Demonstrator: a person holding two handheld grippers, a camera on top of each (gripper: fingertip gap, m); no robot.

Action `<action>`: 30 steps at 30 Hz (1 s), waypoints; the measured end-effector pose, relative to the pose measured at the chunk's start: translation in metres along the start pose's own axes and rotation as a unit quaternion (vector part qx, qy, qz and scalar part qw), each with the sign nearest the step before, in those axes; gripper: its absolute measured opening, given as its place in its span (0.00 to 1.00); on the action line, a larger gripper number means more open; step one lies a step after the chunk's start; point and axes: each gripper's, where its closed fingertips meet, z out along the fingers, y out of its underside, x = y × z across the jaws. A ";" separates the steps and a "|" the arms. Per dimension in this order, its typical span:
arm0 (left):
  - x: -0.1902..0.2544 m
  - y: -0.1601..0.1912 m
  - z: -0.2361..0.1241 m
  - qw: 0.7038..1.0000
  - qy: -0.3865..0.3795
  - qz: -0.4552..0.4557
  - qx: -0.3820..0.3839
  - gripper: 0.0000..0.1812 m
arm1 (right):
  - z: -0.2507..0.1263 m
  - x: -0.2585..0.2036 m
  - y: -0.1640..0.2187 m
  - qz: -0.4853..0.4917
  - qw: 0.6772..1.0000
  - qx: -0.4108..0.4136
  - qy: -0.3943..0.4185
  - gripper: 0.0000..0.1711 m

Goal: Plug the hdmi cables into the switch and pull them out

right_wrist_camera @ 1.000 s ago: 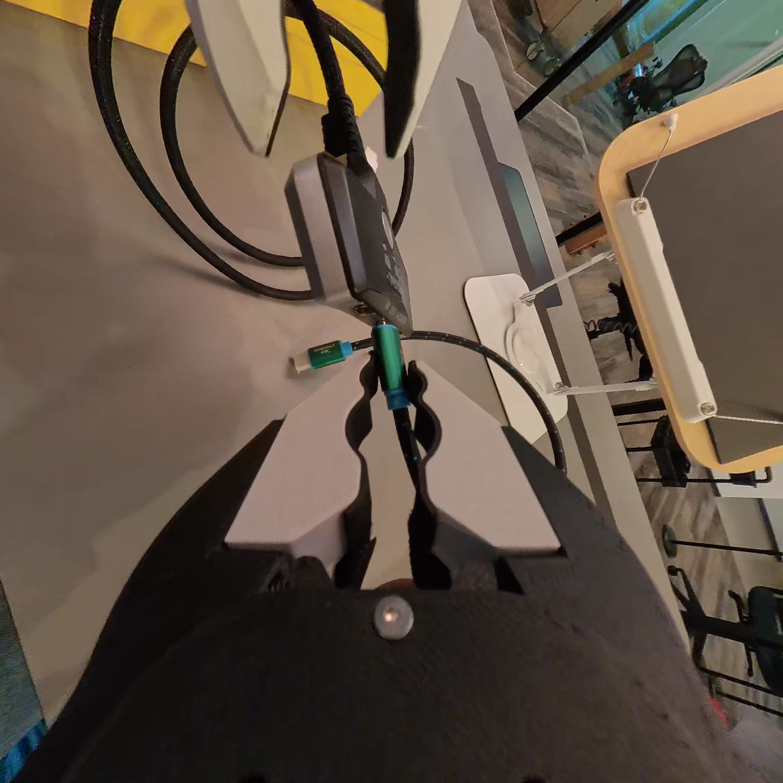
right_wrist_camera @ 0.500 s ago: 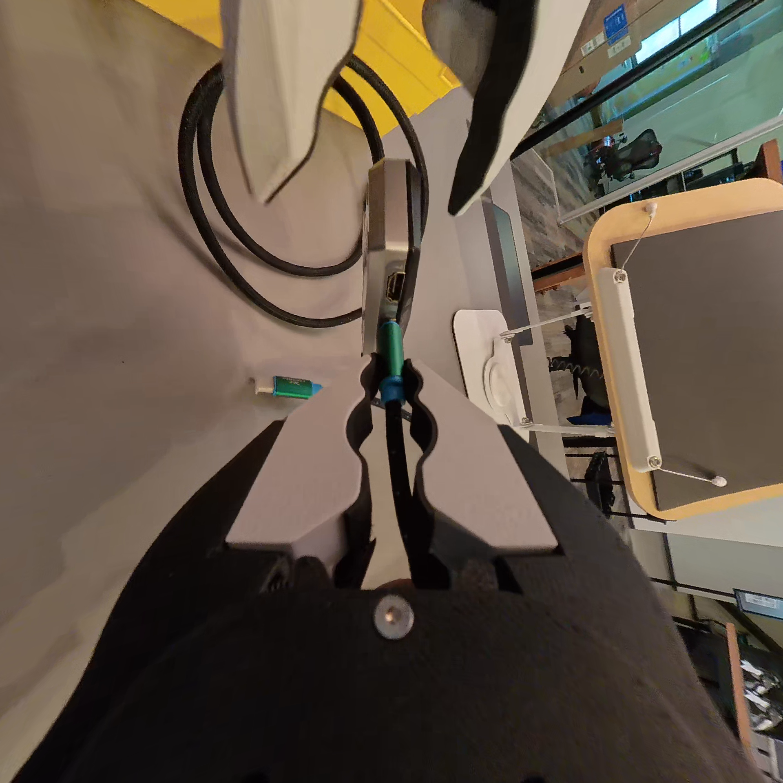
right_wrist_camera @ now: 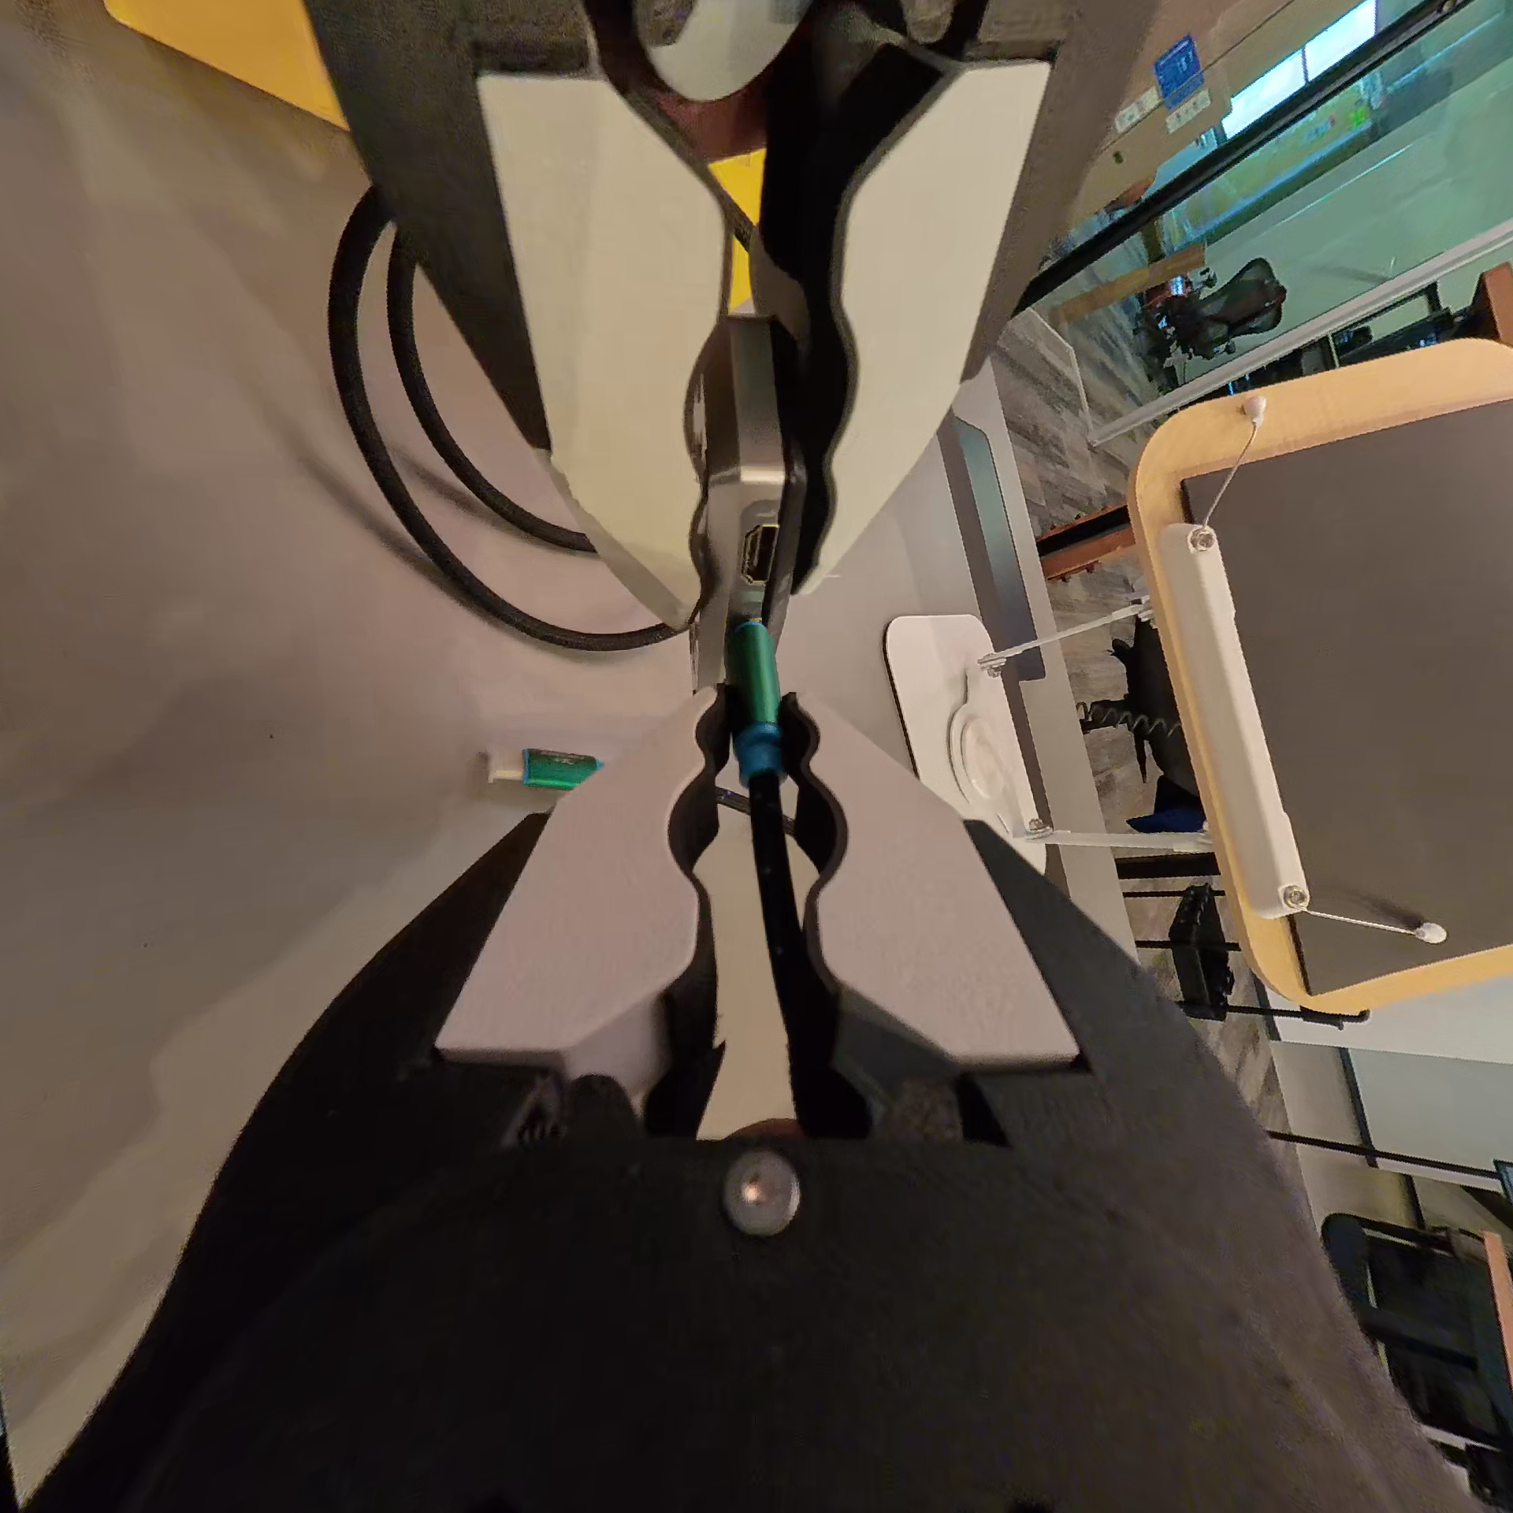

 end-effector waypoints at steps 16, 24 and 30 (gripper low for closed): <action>-0.045 0.009 -0.015 0.993 -0.109 -0.038 0.014 0.12 | -0.058 0.024 -0.023 0.259 0.943 0.170 -0.118 0.10; -0.046 -0.017 -0.027 0.987 -0.151 -0.010 0.057 0.12 | -0.033 0.035 -0.023 0.461 0.846 0.211 -0.164 0.32; -0.035 -0.028 -0.022 0.983 -0.175 0.036 0.044 0.12 | -0.033 0.044 -0.031 0.494 0.820 0.241 -0.162 0.23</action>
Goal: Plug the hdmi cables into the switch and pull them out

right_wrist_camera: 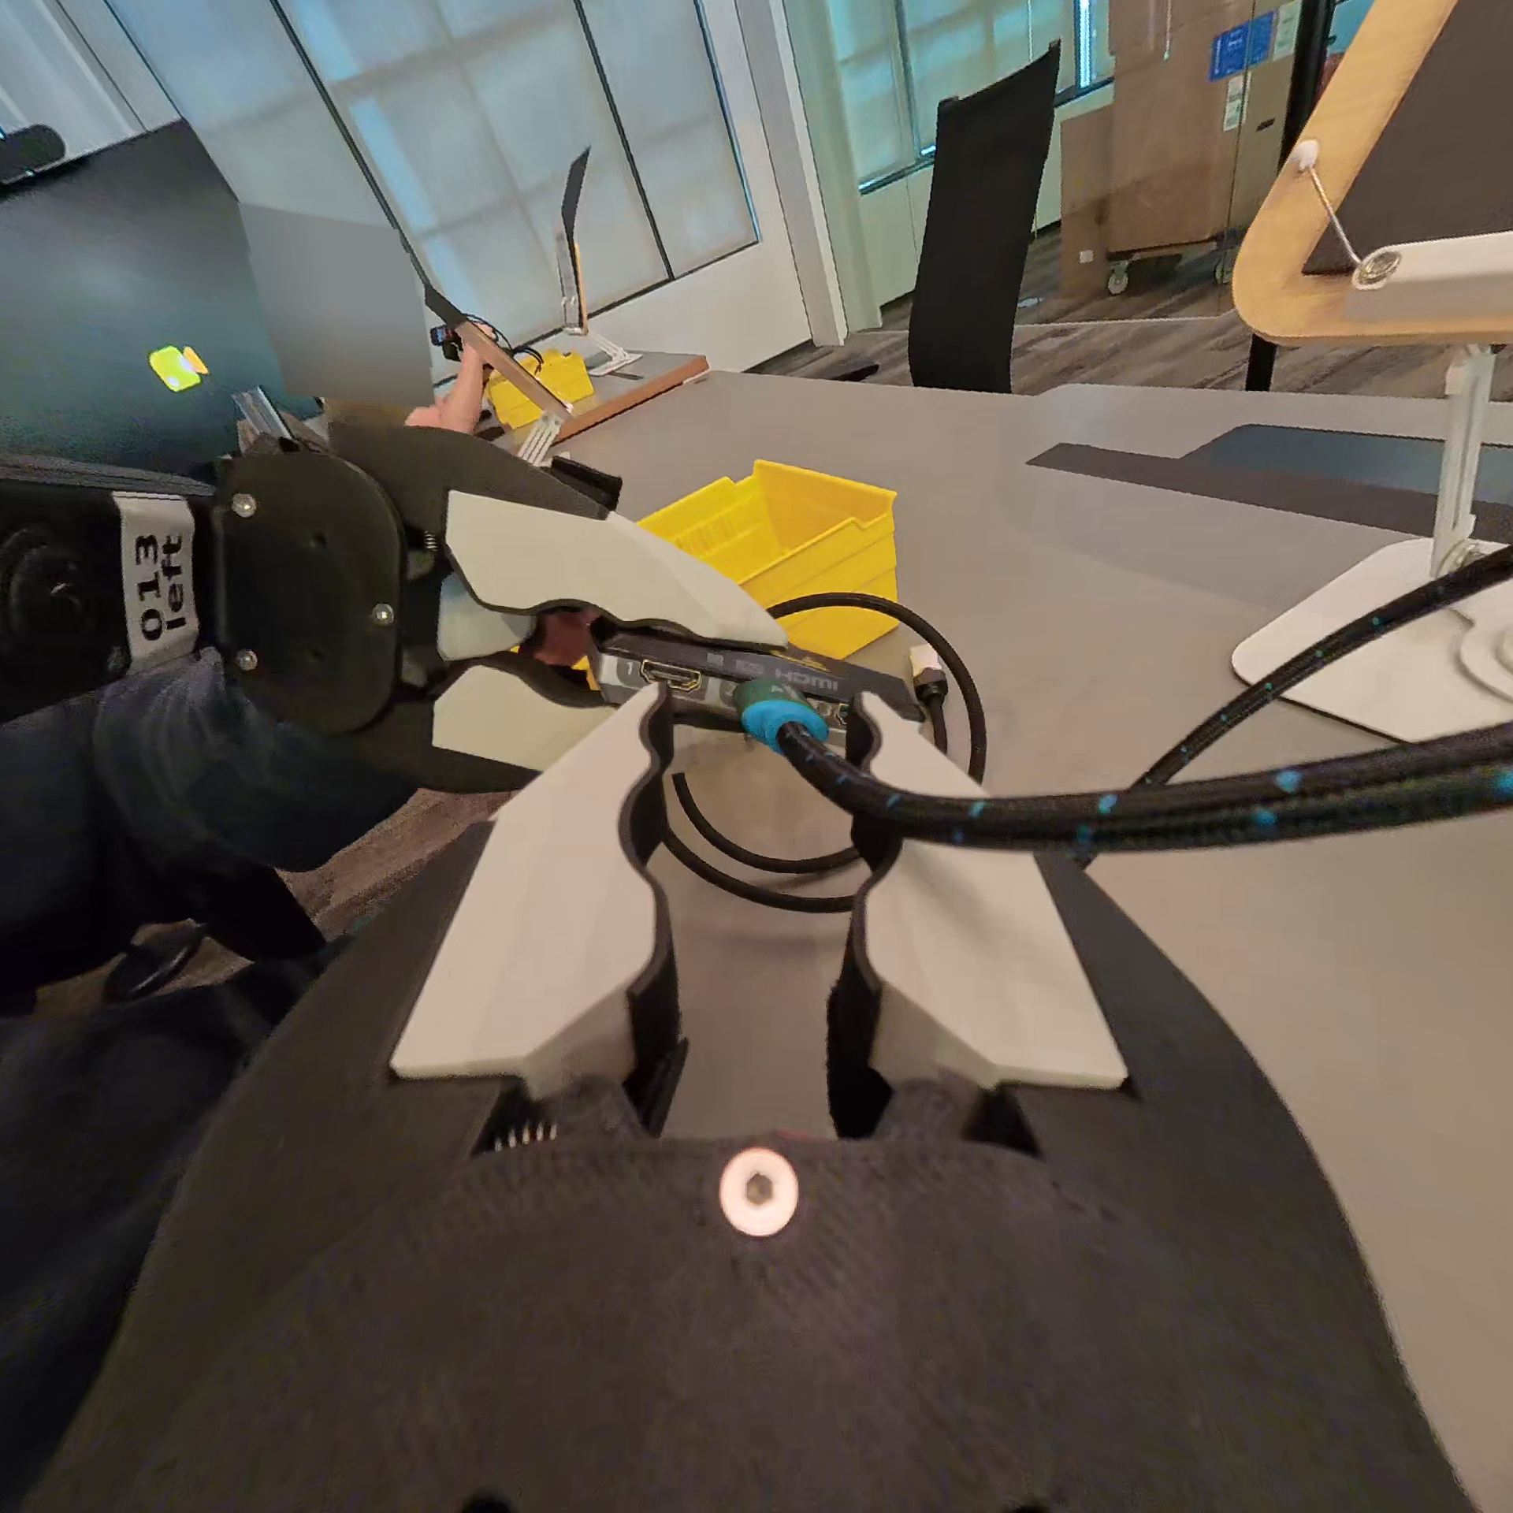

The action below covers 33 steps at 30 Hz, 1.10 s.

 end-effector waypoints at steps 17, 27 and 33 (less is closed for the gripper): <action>0.010 -0.006 0.004 1.000 0.000 0.020 0.012 0.12 | 0.002 -0.007 0.009 -0.004 1.000 -0.012 -0.026 0.11; 0.010 0.000 0.009 0.999 -0.024 0.024 -0.009 0.13 | 0.007 -0.008 0.011 -0.018 1.000 -0.023 -0.009 0.11; 0.007 0.002 0.008 1.000 -0.023 0.012 -0.006 0.13 | 0.010 -0.009 0.009 -0.064 0.997 -0.035 0.040 0.10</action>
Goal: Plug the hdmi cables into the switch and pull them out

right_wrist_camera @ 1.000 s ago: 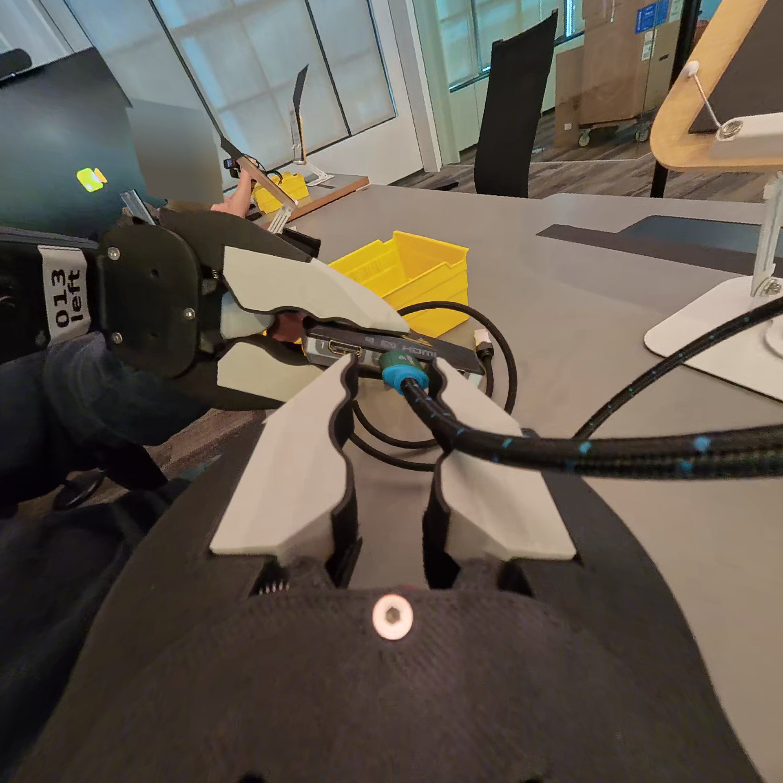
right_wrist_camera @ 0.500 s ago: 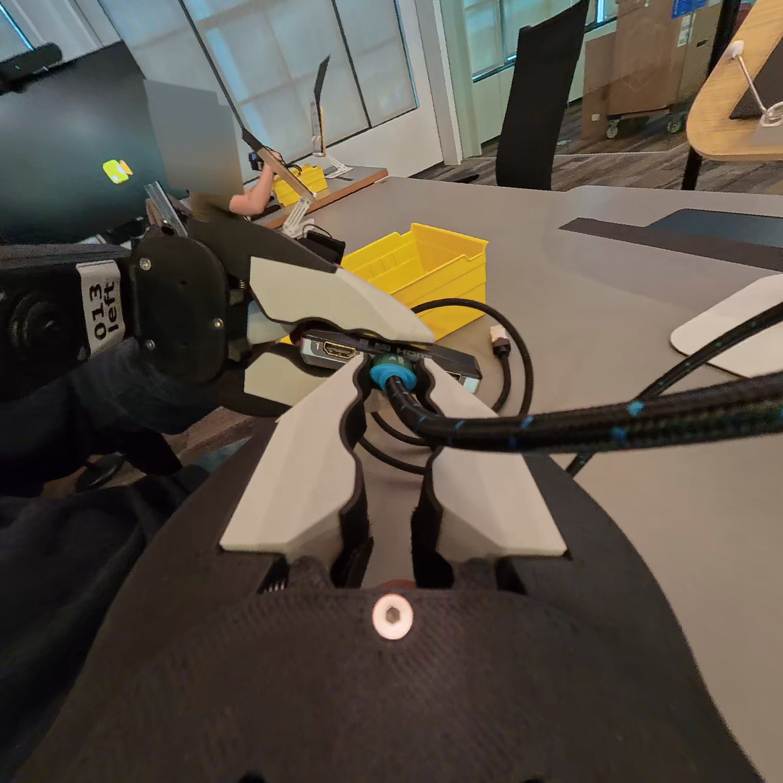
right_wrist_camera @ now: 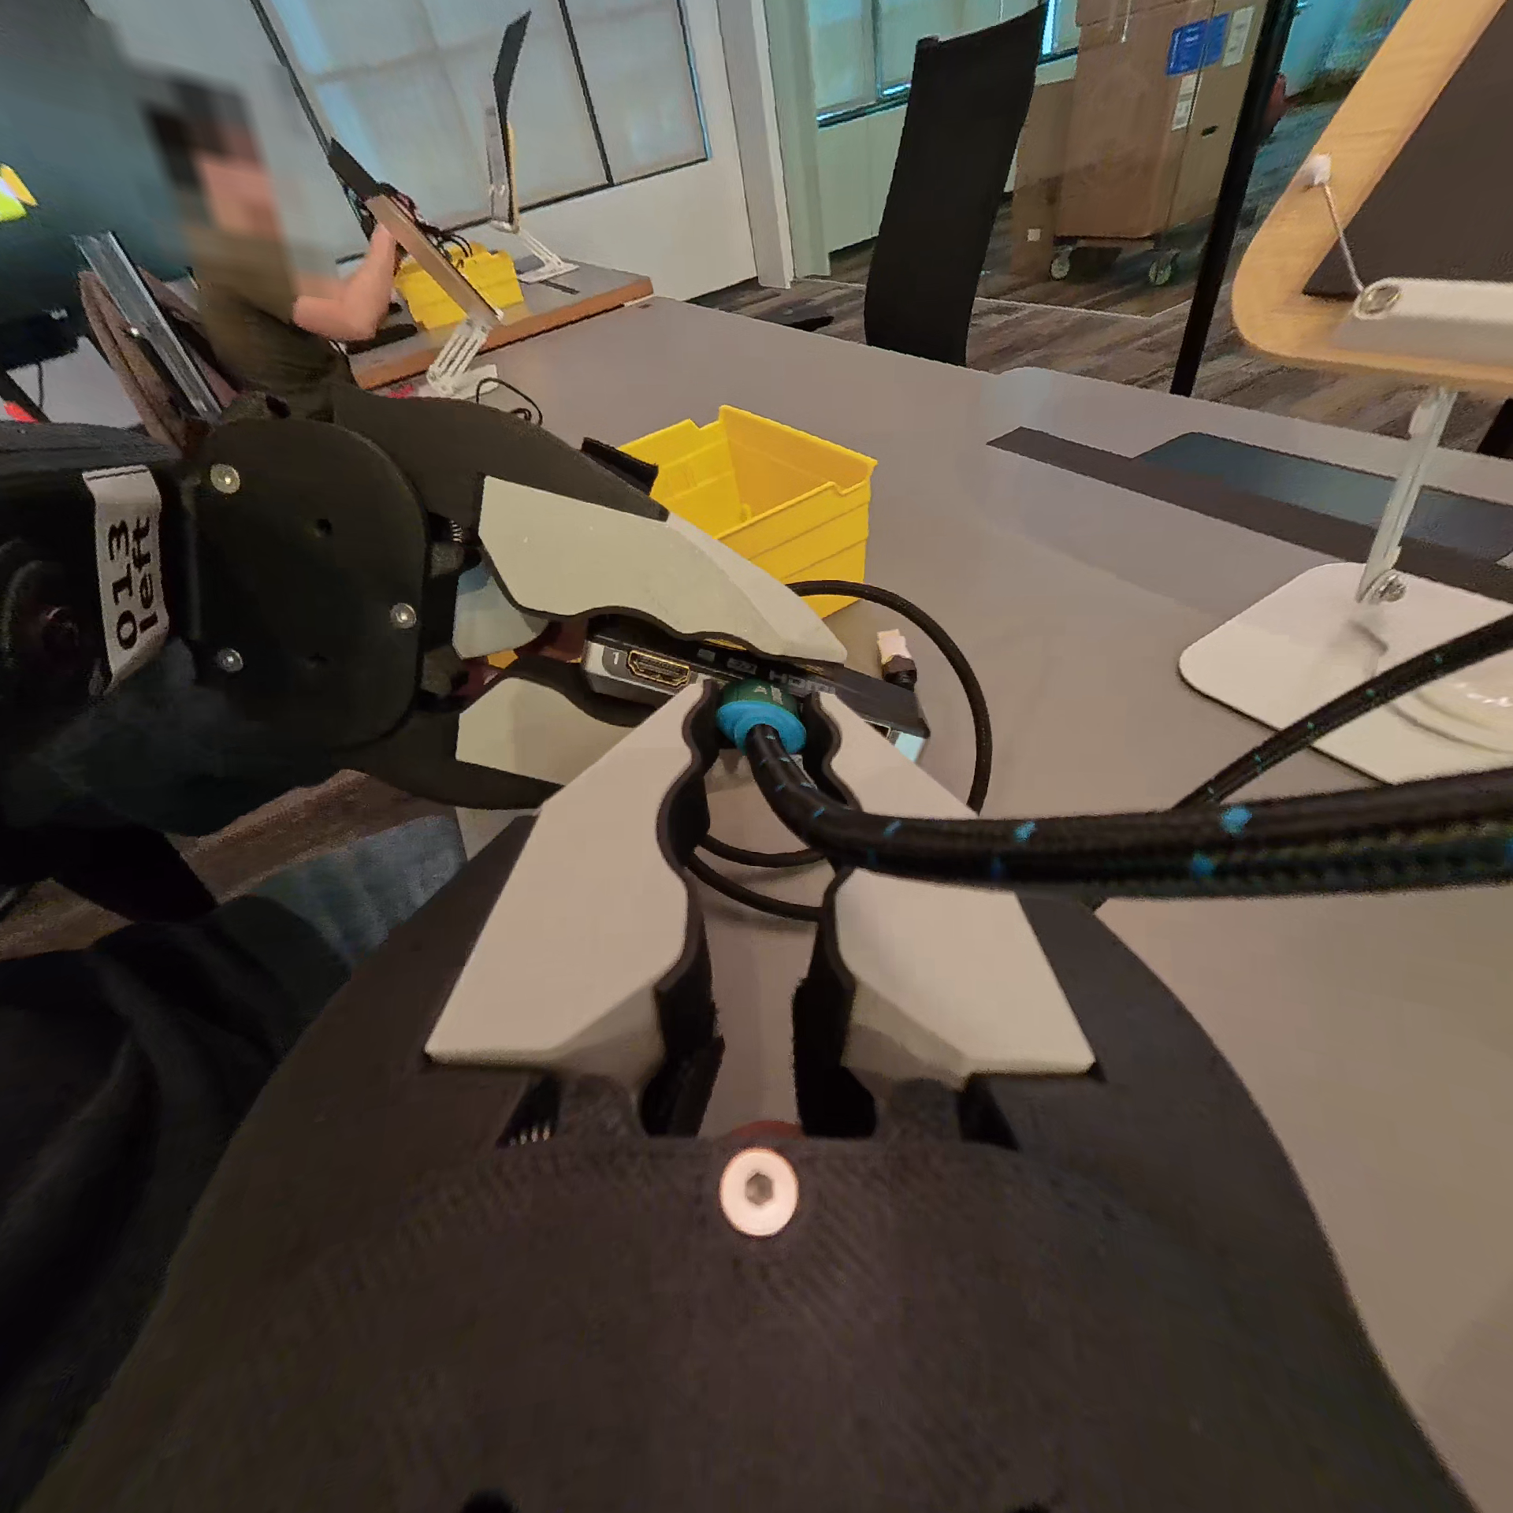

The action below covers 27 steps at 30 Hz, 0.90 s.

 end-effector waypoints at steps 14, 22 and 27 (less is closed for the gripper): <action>-0.001 -0.001 0.003 0.999 -0.003 -0.032 0.006 0.13 | -0.003 0.003 0.001 -0.031 0.998 -0.034 0.032 0.10; -0.008 -0.007 -0.003 0.999 -0.033 -0.029 0.005 0.13 | -0.007 -0.002 -0.011 0.054 0.999 0.008 0.001 0.11; -0.008 -0.013 -0.007 0.998 -0.019 -0.038 0.040 0.13 | -0.013 -0.007 -0.015 0.094 0.993 0.033 -0.067 0.11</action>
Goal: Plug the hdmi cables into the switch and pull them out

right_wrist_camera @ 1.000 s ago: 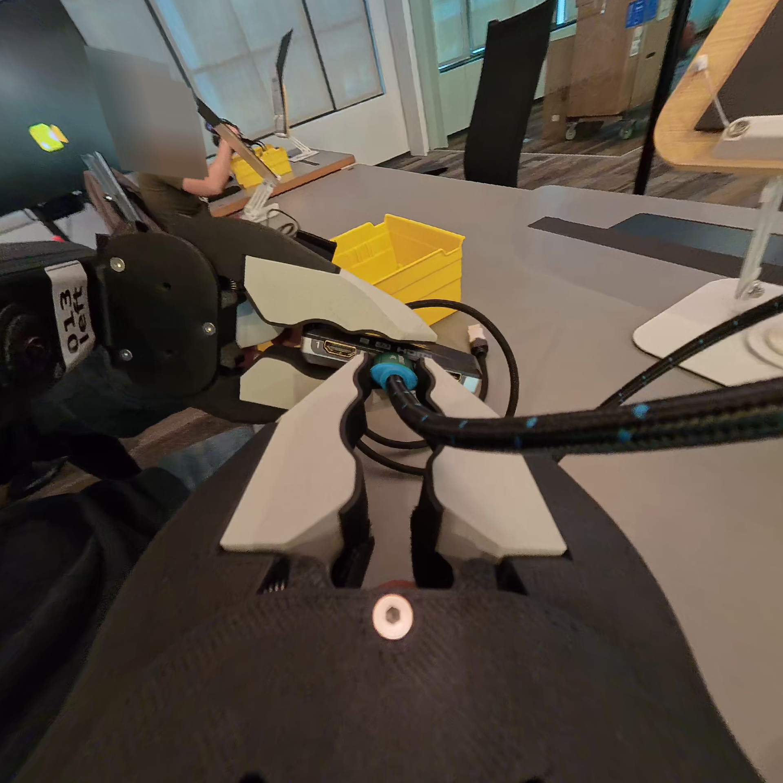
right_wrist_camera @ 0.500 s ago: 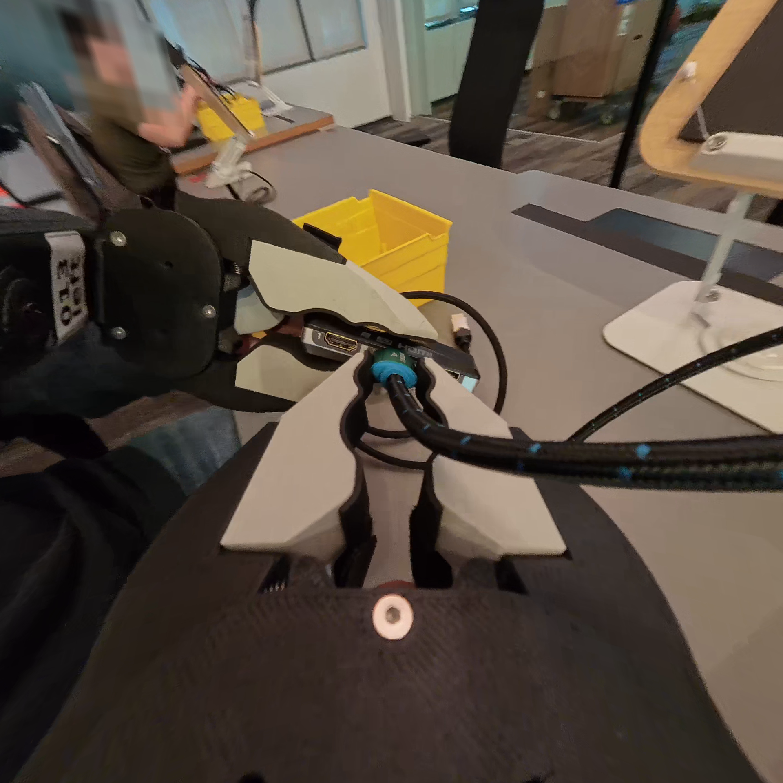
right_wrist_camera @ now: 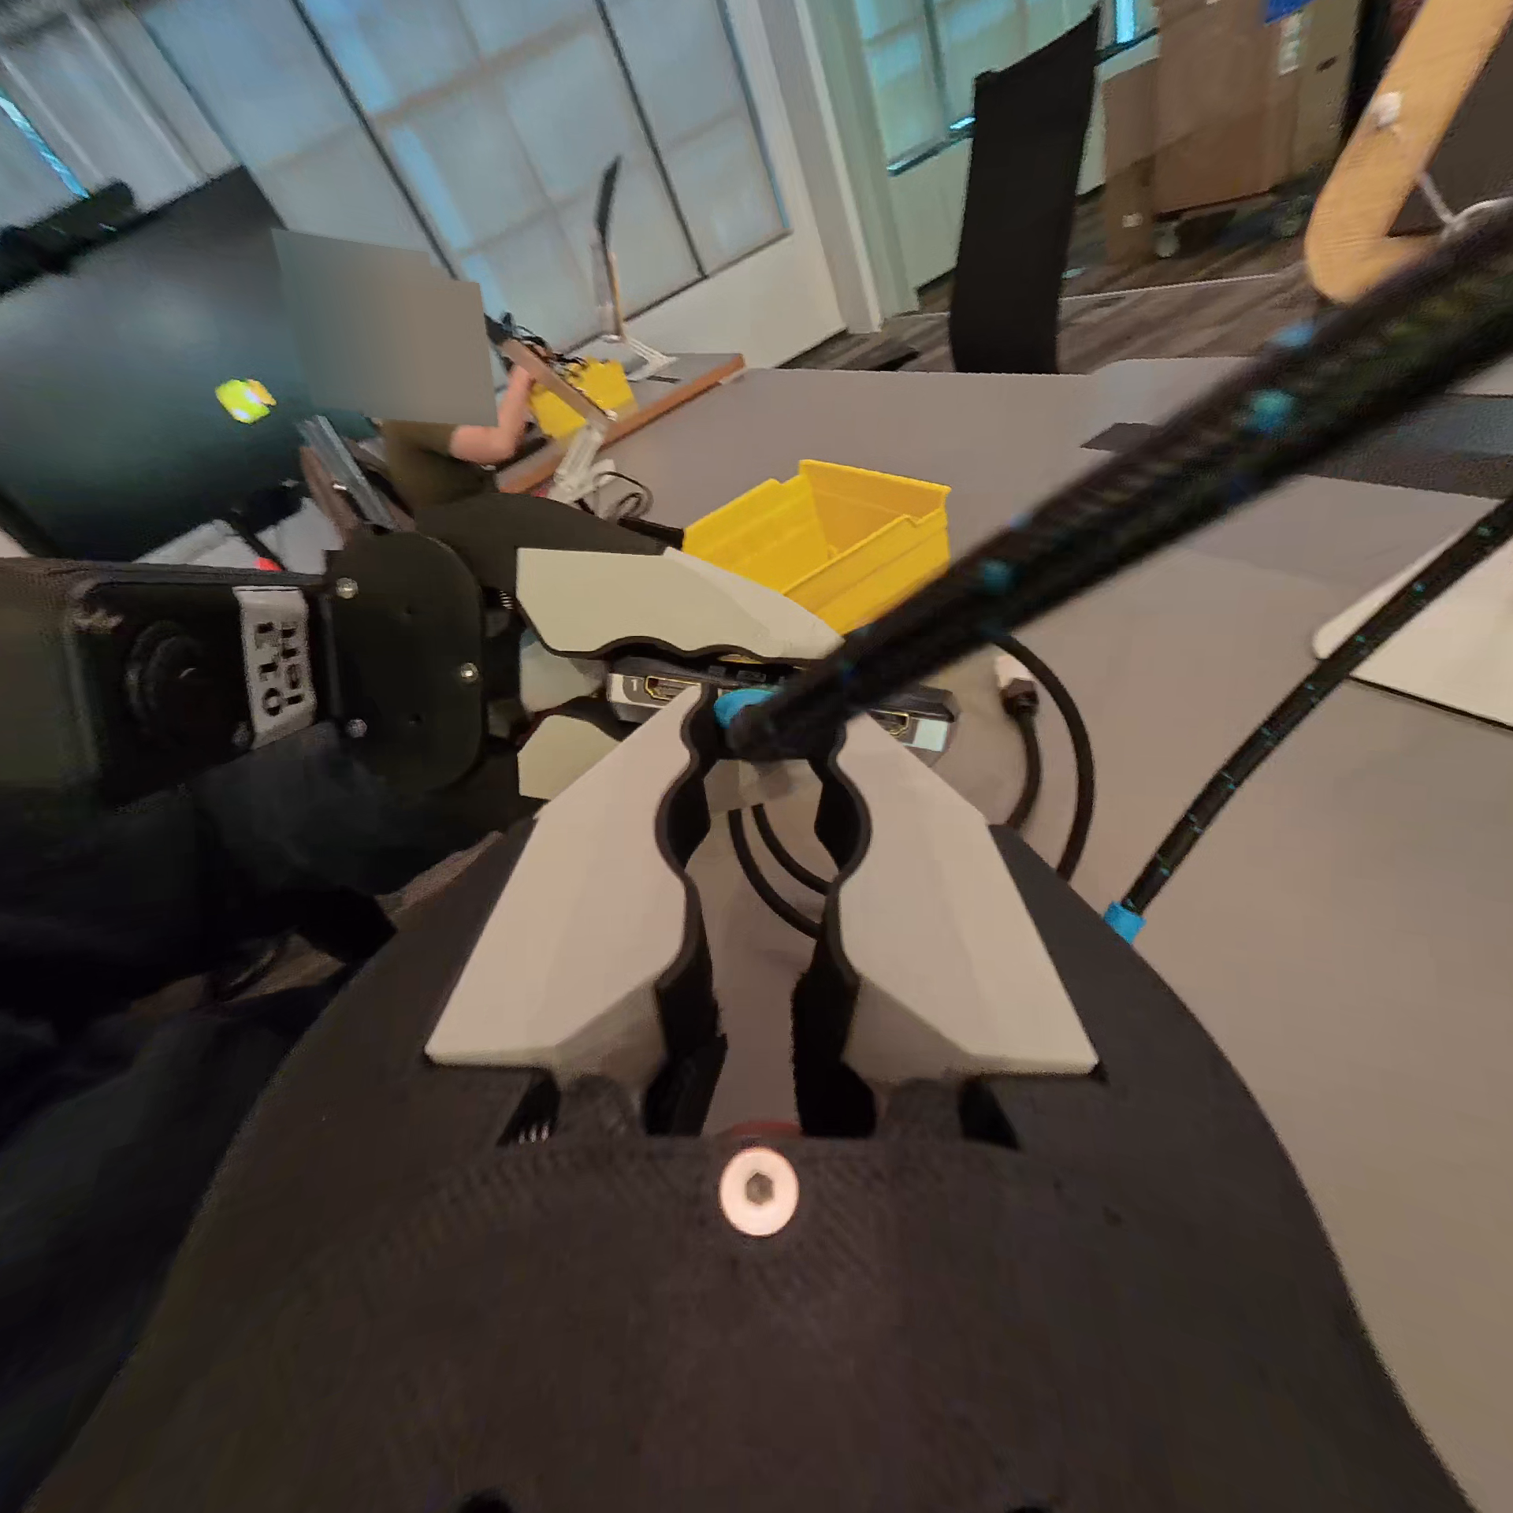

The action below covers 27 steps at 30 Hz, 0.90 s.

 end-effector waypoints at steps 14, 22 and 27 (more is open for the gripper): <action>0.004 0.011 0.006 0.997 -0.025 0.029 -0.069 0.12 | 0.011 0.009 0.011 -0.048 0.995 -0.055 0.061 0.16; 0.006 0.006 0.005 0.997 -0.024 0.031 -0.060 0.12 | 0.005 0.009 0.011 -0.040 0.997 -0.054 0.045 0.11; 0.004 0.016 0.010 0.996 -0.013 0.038 -0.080 0.26 | 0.004 0.000 0.006 -0.046 0.998 -0.042 0.023 0.11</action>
